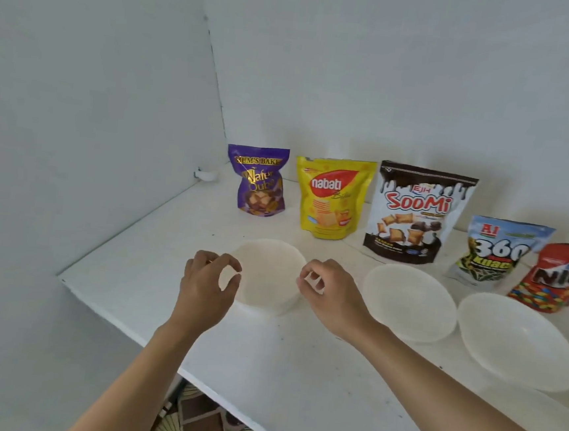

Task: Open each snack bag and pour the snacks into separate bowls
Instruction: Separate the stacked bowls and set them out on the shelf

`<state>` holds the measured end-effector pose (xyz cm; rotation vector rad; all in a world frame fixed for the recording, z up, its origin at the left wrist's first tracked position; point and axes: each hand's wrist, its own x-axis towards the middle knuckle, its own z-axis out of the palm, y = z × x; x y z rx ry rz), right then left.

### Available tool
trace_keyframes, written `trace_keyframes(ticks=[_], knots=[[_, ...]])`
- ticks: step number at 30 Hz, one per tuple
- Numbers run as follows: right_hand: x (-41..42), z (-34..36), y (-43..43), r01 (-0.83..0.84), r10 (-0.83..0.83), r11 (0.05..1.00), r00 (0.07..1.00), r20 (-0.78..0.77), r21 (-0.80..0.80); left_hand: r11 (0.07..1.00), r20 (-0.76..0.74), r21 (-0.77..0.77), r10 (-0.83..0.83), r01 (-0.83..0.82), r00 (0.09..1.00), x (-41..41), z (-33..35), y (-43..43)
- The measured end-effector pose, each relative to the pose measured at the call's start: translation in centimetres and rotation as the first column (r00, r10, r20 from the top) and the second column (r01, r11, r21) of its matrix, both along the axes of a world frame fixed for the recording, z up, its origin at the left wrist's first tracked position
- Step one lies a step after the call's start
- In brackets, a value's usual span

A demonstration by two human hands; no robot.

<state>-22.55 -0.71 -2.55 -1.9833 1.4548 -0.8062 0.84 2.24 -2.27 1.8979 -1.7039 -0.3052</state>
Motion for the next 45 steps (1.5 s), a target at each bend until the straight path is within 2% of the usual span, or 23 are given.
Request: trace_keyframes(ticks=[3,8,13,20,24,28,35,45], knots=[[2.0,-0.8,-1.3,0.048,-0.046,0.993,0.999,-0.015,0.112,0.994,-0.019,0.112,0.016,-0.014,1.000,1.1,-0.4,-1.4],[2.9,-1.6,-2.3,0.058,-0.044,0.965,0.997,-0.060,0.256,0.948,-0.111,0.303,-0.068,0.099,0.991,1.5,-1.2,-2.8],[2.2,-1.8,-2.1,0.037,-0.025,0.935,0.999,-0.039,0.353,0.925,-0.146,0.329,-0.147,0.189,0.978,1.9,-2.2,-2.9],[-1.6,-1.1,0.2,0.057,0.001,0.972,0.969,-0.247,0.229,0.865,-0.097,0.361,-0.338,0.349,0.936,1.2,-0.6,-3.0],[-4.2,-0.7,2.6,0.002,0.069,0.980,0.934,-0.351,0.198,0.763,-0.171,0.389,-0.491,0.516,0.854,-1.0,-0.3,-2.4],[-6.8,-0.5,4.9,-0.012,0.089,0.979,0.922,-0.376,0.202,0.689,-0.186,0.365,-0.606,0.627,0.774,-3.0,-0.5,-2.1],[-11.2,0.0,7.9,-0.027,0.045,0.999,0.868,-0.495,0.044,0.630,-0.191,0.334,-0.684,0.702,0.704,-7.0,-0.8,-1.5],[-16.8,-0.1,10.3,0.025,-0.016,1.000,0.859,-0.511,0.012,0.589,-0.236,0.295,-0.718,0.753,0.655,-12.6,-0.8,0.1]])
